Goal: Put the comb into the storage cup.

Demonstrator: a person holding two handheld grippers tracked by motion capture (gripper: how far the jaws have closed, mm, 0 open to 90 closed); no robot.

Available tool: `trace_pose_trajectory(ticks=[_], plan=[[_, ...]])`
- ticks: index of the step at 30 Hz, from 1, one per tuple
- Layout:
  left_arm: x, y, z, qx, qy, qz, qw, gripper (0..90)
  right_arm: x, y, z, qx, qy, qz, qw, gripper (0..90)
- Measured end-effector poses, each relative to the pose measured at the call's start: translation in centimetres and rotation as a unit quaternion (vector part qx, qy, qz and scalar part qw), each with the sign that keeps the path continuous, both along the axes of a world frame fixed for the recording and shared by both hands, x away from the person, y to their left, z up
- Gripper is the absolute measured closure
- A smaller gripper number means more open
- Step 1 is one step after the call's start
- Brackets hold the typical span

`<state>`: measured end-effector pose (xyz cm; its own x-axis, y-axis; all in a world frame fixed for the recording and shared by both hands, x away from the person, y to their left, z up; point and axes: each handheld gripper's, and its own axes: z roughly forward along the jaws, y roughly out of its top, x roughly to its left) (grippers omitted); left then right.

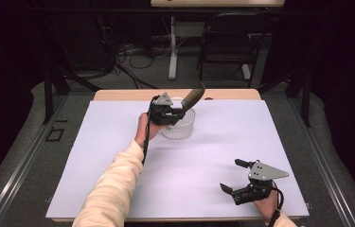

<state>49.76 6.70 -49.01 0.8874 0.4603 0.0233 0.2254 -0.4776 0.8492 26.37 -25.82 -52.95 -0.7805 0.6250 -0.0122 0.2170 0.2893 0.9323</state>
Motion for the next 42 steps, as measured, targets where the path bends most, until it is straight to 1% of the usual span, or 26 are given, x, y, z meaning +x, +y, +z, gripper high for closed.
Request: trace_pose_trajectory(ticks=[2, 4, 7, 11, 13, 18, 19, 21, 22, 23, 26, 27, 28, 29, 31, 33, 35, 38, 42], plan=[[0.0, 0.0, -0.1, 0.002, -0.001, -0.002, 1.0000, 71.8, 0.0, 0.0, 0.0, 0.001, -0.001, -0.001, 1.0000, 0.1], [0.1, 0.0, -0.2, -0.002, 0.002, -0.003, 1.0000, 71.0, 0.0, 0.0, 0.0, 0.000, 0.000, -0.001, 1.0000, 0.1], [0.2, 0.2, -0.2, -0.008, 0.001, -0.008, 0.9999, 69.4, 0.0, 0.0, 0.0, 0.000, 0.000, 0.000, 1.0000, 0.0], [0.0, 0.4, -0.1, -0.009, 0.000, -0.013, 0.9999, 65.2, 0.0, 0.0, 0.0, 0.001, -0.001, 0.000, 1.0000, 0.1], [0.0, 0.5, 0.0, -0.014, 0.002, -0.018, 0.9997, 61.1, 0.0, 0.0, 0.0, 0.001, -0.001, 0.000, 1.0000, 0.1], [-0.4, 0.7, 0.6, -0.010, -0.001, -0.022, 0.9997, 51.3, 0.0, 0.0, 0.0, 0.001, -0.001, 0.000, 1.0000, 0.1], [-0.4, 0.8, 0.7, -0.012, 0.002, -0.024, 0.9996, 50.1, 0.0, 0.0, 0.0, -0.001, 0.000, 0.000, 1.0000, 0.0], [-0.6, 0.8, 1.1, 0.000, 0.001, -0.020, 0.9998, 44.9, 0.0, 0.0, 0.0, 0.000, 0.000, 0.000, 1.0000, 0.1], [-0.7, 0.8, 1.1, 0.001, 0.003, -0.019, 0.9998, 41.9, 0.0, 0.0, 0.0, -0.001, 0.001, -0.001, 1.0000, 0.1], [-0.7, 0.9, 1.3, 0.007, 0.002, -0.017, 0.9998, 39.8, 0.0, 0.0, 0.0, -0.001, 0.001, -0.001, 1.0000, 0.0], [-0.9, 1.1, 1.7, 0.012, 0.003, -0.014, 0.9998, 33.2, 0.0, 0.0, 0.0, -0.001, 0.001, -0.001, 1.0000, 0.1], [-1.0, 1.2, 1.9, 0.010, 0.005, -0.011, 0.9999, 31.2, 0.0, 0.0, 0.0, -0.001, 0.001, -0.001, 1.0000, 0.0], [-1.1, 1.4, 2.1, 0.011, 0.006, -0.012, 0.9998, 28.8, 0.0, 0.0, 0.0, 0.001, 0.000, -0.001, 1.0000, 0.1], [-1.1, 1.5, 2.2, 0.015, 0.005, -0.012, 0.9998, 27.0, 0.0, 0.0, 0.0, 0.001, 0.000, -0.001, 1.0000, 0.1], [-1.3, 1.7, 2.5, 0.018, 0.008, -0.010, 0.9998, 23.2, 0.0, 0.0, 0.0, 0.001, 0.000, -0.001, 1.0000, 0.1], [-1.6, 1.9, 2.8, 0.019, 0.013, -0.007, 0.9997, 20.4, 0.0, 0.0, 0.0, 0.001, 0.000, 0.000, 1.0000, 0.1], [-1.8, 2.2, 3.2, 0.024, 0.011, -0.005, 0.9996, 17.2, 0.0, 0.0, 0.0, 0.000, 0.000, -0.001, 1.0000, 0.1], [-2.2, 2.6, 3.8, 0.030, 0.006, -0.002, 0.9995, 15.5, -0.1, 0.0, 0.0, 0.002, 0.000, 0.000, 1.0000, 0.1], [-2.7, 3.0, 4.3, 0.039, 0.011, 0.001, 0.9992, 11.4, -0.2, -0.1, 0.0, 0.002, 0.003, -0.003, 1.0000, 0.1]])
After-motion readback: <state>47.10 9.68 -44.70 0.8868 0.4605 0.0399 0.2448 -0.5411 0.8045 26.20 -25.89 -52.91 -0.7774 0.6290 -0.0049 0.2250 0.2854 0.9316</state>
